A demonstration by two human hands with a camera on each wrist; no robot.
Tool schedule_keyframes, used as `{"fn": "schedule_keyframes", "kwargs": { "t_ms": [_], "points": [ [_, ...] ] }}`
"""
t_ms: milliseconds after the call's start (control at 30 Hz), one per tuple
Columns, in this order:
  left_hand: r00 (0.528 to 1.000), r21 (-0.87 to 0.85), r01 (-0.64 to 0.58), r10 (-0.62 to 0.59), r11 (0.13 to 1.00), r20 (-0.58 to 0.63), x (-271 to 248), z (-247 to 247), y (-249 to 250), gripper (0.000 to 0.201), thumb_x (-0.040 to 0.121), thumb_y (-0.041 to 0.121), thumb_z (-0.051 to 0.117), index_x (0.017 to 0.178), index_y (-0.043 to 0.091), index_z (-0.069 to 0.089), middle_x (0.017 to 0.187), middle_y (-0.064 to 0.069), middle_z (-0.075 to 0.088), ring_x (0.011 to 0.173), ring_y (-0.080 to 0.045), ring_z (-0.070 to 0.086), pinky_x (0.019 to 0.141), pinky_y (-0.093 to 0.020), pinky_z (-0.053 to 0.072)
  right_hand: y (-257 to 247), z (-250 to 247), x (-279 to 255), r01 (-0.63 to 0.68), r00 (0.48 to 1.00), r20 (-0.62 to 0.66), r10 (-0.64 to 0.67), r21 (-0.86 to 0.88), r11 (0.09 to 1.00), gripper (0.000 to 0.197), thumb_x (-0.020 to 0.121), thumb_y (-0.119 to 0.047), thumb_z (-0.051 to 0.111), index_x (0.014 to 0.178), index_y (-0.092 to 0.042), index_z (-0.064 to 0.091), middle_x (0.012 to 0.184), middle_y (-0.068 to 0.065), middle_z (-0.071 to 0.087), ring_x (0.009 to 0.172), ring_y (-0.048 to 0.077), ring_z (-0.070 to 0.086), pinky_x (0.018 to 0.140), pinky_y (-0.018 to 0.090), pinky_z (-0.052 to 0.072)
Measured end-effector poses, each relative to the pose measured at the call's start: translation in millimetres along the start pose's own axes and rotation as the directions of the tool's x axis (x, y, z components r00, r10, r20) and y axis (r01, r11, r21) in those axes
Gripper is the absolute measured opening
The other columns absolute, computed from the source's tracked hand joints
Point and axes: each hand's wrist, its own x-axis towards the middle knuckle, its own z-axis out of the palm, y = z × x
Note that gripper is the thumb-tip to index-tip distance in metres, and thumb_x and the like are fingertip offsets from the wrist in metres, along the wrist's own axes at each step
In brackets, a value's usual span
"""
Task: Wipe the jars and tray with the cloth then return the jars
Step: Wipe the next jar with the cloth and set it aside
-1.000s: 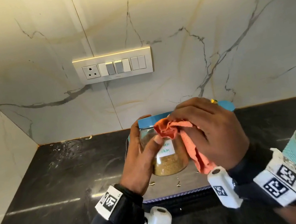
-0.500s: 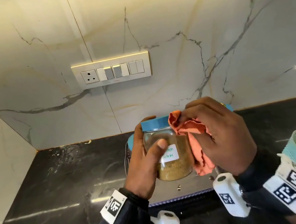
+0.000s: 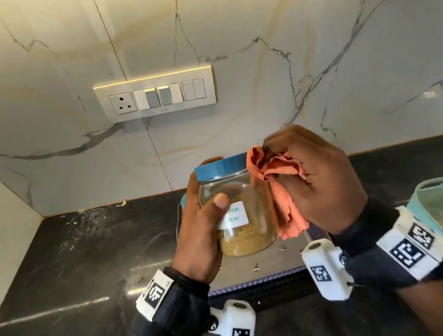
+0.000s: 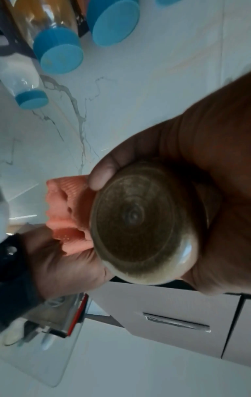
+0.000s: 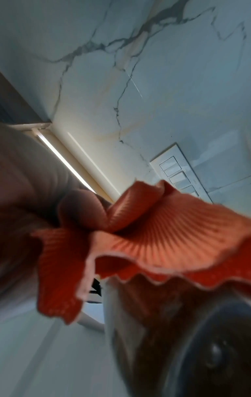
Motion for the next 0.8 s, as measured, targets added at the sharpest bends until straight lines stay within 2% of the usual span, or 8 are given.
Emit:
{"fn": "schedule_keyframes", "kwargs": {
  "t_ms": [167,233,300,400,500,633,700,800],
  "points": [
    [0.991,-0.126,0.016,-0.032,0.992,-0.129,3,3,9,0.108,0.057,0.052,0.086,0.138,-0.006,0.043,0.121,-0.04,0.052,0.102,-0.041,0.058,0.082,-0.054,0.053,-10,1,-28,0.0,0.995,0.1,-0.01,0.102,0.995,0.017,0.089,-0.013,0.059,0.102,-0.008,0.069,0.105,0.001,0.064,0.098,0.015,0.063,0.085,0.028,0.052],
    [0.988,-0.147,0.019,-0.042,0.989,-0.152,5,-2,11,0.094,0.065,0.046,0.076,0.136,-0.006,0.044,0.121,-0.036,0.054,0.104,-0.041,0.057,0.082,-0.05,0.055,-13,9,-49,0.02,0.987,0.16,-0.029,0.058,0.998,0.017,0.09,-0.016,0.059,0.106,-0.016,0.066,0.111,-0.004,0.062,0.102,0.013,0.061,0.088,0.033,0.052],
    [0.989,-0.11,0.014,-0.03,0.994,-0.145,6,-8,9,0.084,0.07,0.043,0.067,0.133,-0.009,0.047,0.127,-0.04,0.054,0.109,-0.047,0.058,0.09,-0.057,0.052,-12,16,-58,0.053,0.983,0.179,-0.048,-0.023,0.998,0.018,0.09,-0.018,0.057,0.107,-0.022,0.061,0.112,-0.006,0.061,0.1,0.014,0.061,0.084,0.036,0.054],
    [0.995,0.024,-0.033,0.035,0.999,-0.093,6,-10,10,0.073,0.07,0.053,0.081,0.12,0.003,0.063,0.128,-0.039,0.053,0.119,-0.059,0.051,0.099,-0.071,0.042,-18,19,-58,0.101,0.98,0.184,-0.079,-0.109,0.989,0.015,0.094,-0.023,0.049,0.107,-0.024,0.056,0.111,-0.006,0.059,0.094,0.017,0.062,0.075,0.037,0.057],
    [0.998,0.124,-0.03,0.036,0.992,-0.046,8,-11,15,0.081,0.057,0.06,0.09,0.116,0.01,0.065,0.122,-0.031,0.062,0.113,-0.05,0.062,0.099,-0.069,0.047,-23,18,-53,0.109,0.983,0.165,-0.087,-0.128,0.986,0.016,0.098,-0.028,0.043,0.108,-0.024,0.054,0.112,-0.004,0.056,0.095,0.017,0.062,0.078,0.032,0.058],
    [1.0,0.149,-0.009,0.01,0.989,-0.001,7,-16,13,0.076,0.063,0.048,0.091,0.118,0.003,0.062,0.119,-0.024,0.069,0.108,-0.04,0.067,0.097,-0.06,0.052,-10,14,-22,-0.001,0.999,0.039,0.004,-0.079,0.997,0.019,0.088,-0.019,0.052,0.106,-0.018,0.059,0.102,0.0,0.06,0.093,0.008,0.056,0.086,0.008,0.042],
    [1.0,0.155,-0.002,0.0,0.988,0.013,5,-13,12,0.073,0.065,0.045,0.089,0.117,0.001,0.062,0.118,-0.023,0.069,0.107,-0.037,0.067,0.095,-0.054,0.052,-4,12,-6,-0.072,0.997,-0.04,0.071,-0.03,0.997,0.018,0.088,-0.015,0.053,0.101,-0.01,0.064,0.099,0.003,0.063,0.092,0.008,0.058,0.084,0.011,0.044],
    [0.999,0.075,-0.03,0.031,0.997,-0.009,6,-6,11,0.095,0.062,0.051,0.09,0.123,-0.011,0.052,0.12,-0.031,0.064,0.107,-0.039,0.064,0.093,-0.054,0.051,-3,12,-2,-0.093,0.995,-0.024,0.094,0.061,0.994,0.018,0.09,-0.014,0.055,0.103,-0.008,0.065,0.102,0.002,0.063,0.096,0.011,0.061,0.084,0.022,0.049]
  ]
}}
